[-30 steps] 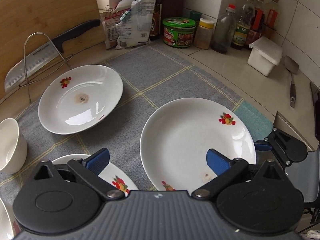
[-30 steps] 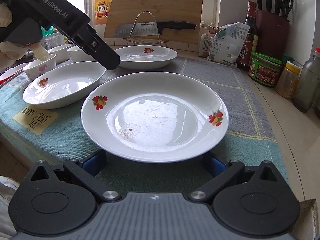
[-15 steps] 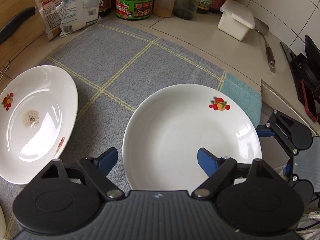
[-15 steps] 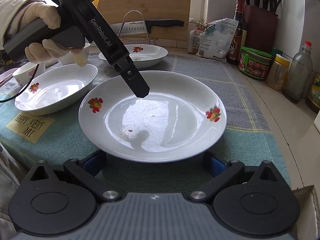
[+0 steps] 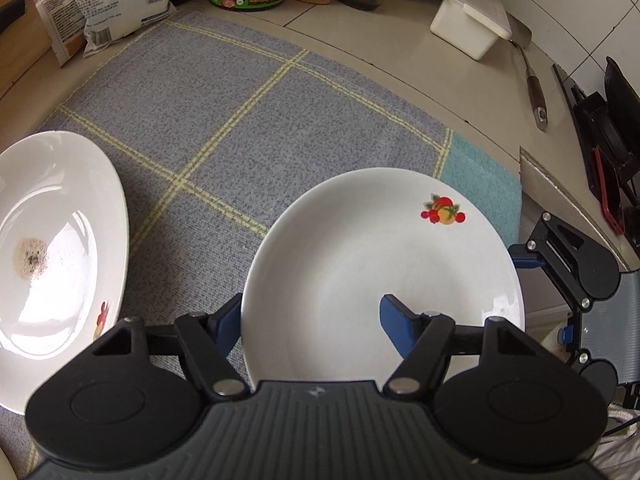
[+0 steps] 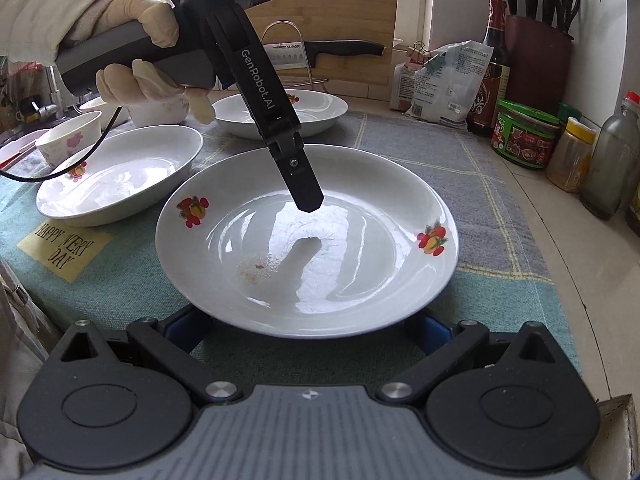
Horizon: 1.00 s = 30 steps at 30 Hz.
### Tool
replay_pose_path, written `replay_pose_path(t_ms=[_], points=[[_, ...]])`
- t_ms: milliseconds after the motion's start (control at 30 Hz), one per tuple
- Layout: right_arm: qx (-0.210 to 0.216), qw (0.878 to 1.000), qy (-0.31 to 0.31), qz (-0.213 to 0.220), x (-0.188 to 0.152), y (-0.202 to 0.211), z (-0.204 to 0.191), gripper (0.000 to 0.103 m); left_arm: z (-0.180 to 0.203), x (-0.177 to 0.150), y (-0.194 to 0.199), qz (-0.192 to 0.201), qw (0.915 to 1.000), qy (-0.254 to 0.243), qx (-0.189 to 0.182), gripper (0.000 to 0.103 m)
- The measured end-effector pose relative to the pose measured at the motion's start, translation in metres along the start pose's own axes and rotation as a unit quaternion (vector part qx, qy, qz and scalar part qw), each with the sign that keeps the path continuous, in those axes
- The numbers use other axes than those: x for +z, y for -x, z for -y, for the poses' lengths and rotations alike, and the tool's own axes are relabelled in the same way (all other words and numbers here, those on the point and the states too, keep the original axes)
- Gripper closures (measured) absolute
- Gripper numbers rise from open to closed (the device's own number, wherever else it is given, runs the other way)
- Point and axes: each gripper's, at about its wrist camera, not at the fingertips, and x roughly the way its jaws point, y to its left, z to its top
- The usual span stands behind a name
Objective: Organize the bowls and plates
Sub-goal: 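Lift the gripped plate off the towel with the left tool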
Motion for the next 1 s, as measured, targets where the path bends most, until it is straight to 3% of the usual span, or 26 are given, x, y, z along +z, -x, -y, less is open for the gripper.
replay_pose_path(t_ms=[1000], points=[[0.009,0.999,0.011,-0.030,0.011,-0.005,0.001,0.000,0.001,0.009,-0.002,-0.018,0.9992,-0.034,-0.007,0.033]])
